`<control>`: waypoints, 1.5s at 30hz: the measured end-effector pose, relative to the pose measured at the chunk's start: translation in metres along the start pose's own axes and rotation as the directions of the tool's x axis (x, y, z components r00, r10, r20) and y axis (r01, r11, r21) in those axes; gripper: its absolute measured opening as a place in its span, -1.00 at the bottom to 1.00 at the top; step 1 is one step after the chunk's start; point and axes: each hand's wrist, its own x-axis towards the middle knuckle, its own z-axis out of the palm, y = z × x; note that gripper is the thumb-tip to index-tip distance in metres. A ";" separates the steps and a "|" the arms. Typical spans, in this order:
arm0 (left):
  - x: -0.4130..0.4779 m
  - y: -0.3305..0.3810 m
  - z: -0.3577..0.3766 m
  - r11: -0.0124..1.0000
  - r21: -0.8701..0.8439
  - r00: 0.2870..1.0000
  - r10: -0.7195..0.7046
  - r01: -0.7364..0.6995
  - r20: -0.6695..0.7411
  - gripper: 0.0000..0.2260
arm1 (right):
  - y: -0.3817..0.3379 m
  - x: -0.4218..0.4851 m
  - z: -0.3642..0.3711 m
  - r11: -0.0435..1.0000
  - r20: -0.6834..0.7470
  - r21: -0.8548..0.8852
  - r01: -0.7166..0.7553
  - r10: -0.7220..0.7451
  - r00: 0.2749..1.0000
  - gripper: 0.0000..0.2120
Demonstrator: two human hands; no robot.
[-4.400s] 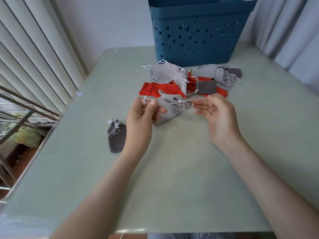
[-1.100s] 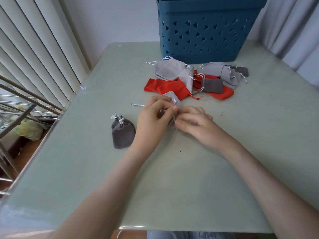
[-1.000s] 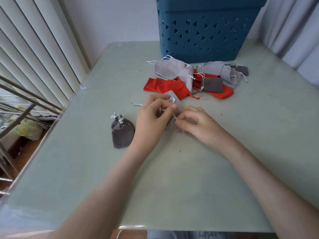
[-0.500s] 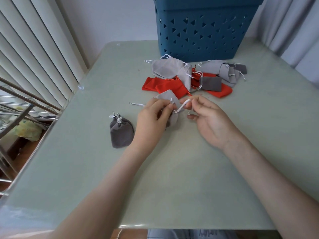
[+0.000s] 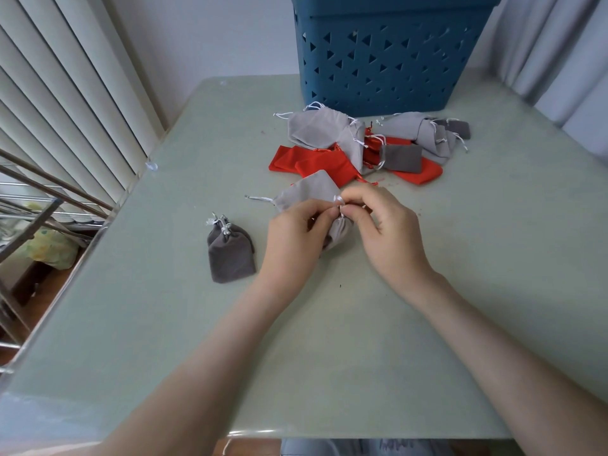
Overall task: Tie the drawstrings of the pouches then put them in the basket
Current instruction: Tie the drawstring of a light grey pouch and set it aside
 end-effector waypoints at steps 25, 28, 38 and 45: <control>-0.003 0.001 -0.003 0.992 -0.108 0.997 0.064 -0.060 0.032 -0.98 | -0.005 0.000 -0.003 0.992 0.056 0.076 -0.103 0.099 0.994 -0.89; -0.001 0.000 -0.004 0.988 -0.152 1.000 0.011 -0.007 0.023 -0.87 | -0.008 -0.001 -0.003 0.990 0.080 0.078 -0.117 0.110 0.991 -0.80; 0.001 0.001 -0.003 0.968 -0.239 0.997 -0.076 0.073 -0.002 -0.83 | -0.013 0.003 -0.005 0.925 0.146 0.207 -0.318 0.292 0.945 -0.83; 0.000 0.000 -0.003 0.974 -0.215 0.997 -0.077 0.071 -0.019 -0.88 | -0.010 0.006 -0.007 0.901 0.231 0.112 -0.420 0.387 0.893 -0.99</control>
